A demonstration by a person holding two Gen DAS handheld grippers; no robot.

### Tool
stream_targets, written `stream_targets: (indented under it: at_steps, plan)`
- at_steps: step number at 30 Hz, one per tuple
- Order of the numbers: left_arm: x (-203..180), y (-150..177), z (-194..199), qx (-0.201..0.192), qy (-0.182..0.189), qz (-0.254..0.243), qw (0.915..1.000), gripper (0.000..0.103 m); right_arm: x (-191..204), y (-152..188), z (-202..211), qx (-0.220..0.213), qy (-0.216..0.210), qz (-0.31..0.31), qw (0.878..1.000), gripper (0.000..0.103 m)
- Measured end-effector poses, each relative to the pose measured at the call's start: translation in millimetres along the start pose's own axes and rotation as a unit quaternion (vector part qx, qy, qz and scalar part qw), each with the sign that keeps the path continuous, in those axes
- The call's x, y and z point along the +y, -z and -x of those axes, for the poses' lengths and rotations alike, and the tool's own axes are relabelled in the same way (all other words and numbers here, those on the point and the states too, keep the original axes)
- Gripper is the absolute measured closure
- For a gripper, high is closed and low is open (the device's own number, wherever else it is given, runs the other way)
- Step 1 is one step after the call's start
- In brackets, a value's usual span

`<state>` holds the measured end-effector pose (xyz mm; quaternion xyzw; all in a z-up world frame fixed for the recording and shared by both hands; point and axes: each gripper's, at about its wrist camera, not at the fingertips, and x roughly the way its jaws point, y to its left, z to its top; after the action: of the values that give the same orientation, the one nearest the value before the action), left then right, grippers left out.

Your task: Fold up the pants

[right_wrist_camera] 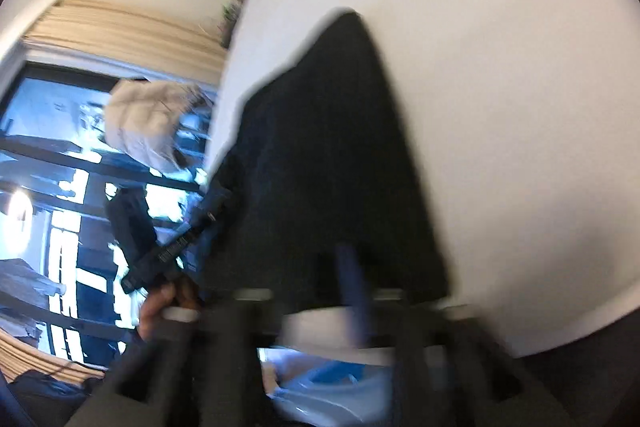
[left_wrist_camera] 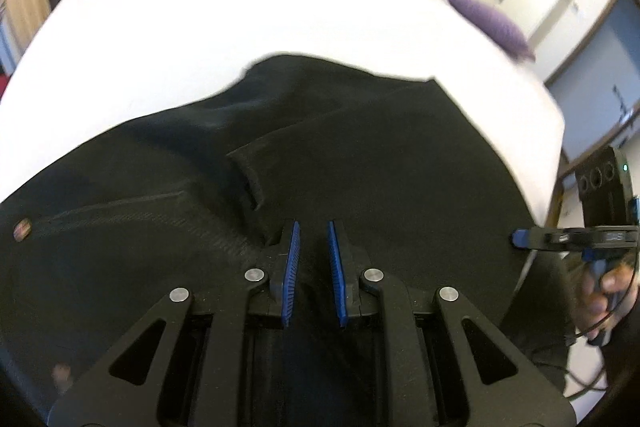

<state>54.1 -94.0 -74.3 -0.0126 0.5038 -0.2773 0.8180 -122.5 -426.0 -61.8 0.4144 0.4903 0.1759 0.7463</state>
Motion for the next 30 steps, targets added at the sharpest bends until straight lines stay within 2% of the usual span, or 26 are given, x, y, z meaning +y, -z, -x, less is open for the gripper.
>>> stream_targets:
  at_steps: [1,3,6,8,9,10,12,13,15,16,19,21,24,26,30]
  plan:
    - [5,4,12,-0.009,0.005,0.008,0.9999,0.088,10,2,5,-0.016,-0.005,0.007,1.000,0.027]
    - [20,16,43,-0.034,0.021,0.033,0.9986,0.088,34,3,7,-0.034,-0.009,0.030,0.999,0.026]
    - [53,42,89,-0.069,0.033,0.089,0.9931,0.088,62,-3,-6,-0.014,-0.034,0.047,0.998,0.026]
    - [79,66,122,-0.093,0.036,0.135,0.9858,0.088,83,-12,-22,0.009,-0.056,0.061,0.996,0.026]
    - [90,76,134,-0.101,0.034,0.154,0.9824,0.082,89,-15,-28,0.016,-0.065,0.066,0.996,0.026]
    - [103,90,149,-0.109,0.028,0.177,0.9777,0.076,98,-19,-37,0.025,-0.075,0.071,0.994,0.026]
    - [124,115,170,-0.125,0.019,0.217,0.9679,0.022,110,-27,-61,0.049,-0.094,0.072,0.992,0.026]
    - [133,127,180,-0.138,0.017,0.241,0.9606,0.016,115,-31,-71,0.059,-0.096,0.073,0.991,0.026]
    - [154,156,199,-0.165,0.020,0.300,0.9392,0.014,128,-38,-99,0.084,-0.093,0.085,0.988,0.026]
    - [165,168,204,-0.165,0.024,0.325,0.9307,0.014,132,-38,-108,0.093,-0.093,0.088,0.987,0.024]
    - [181,189,212,-0.162,0.023,0.358,0.9191,0.014,143,-43,-139,0.129,-0.097,0.093,0.982,0.014]
    - [193,200,208,-0.156,0.048,0.387,0.9077,0.014,147,-47,-154,0.144,-0.094,0.098,0.980,0.013]
    - [208,212,198,-0.147,0.100,0.437,0.8817,0.014,148,-53,-164,0.149,-0.093,0.095,0.980,0.013]
    - [218,219,193,-0.137,0.113,0.458,0.8712,0.014,148,-56,-165,0.151,-0.097,0.093,0.979,0.013]
    - [229,228,183,-0.134,0.120,0.474,0.8618,0.014,141,-54,-167,0.165,-0.102,0.085,0.977,0.014]
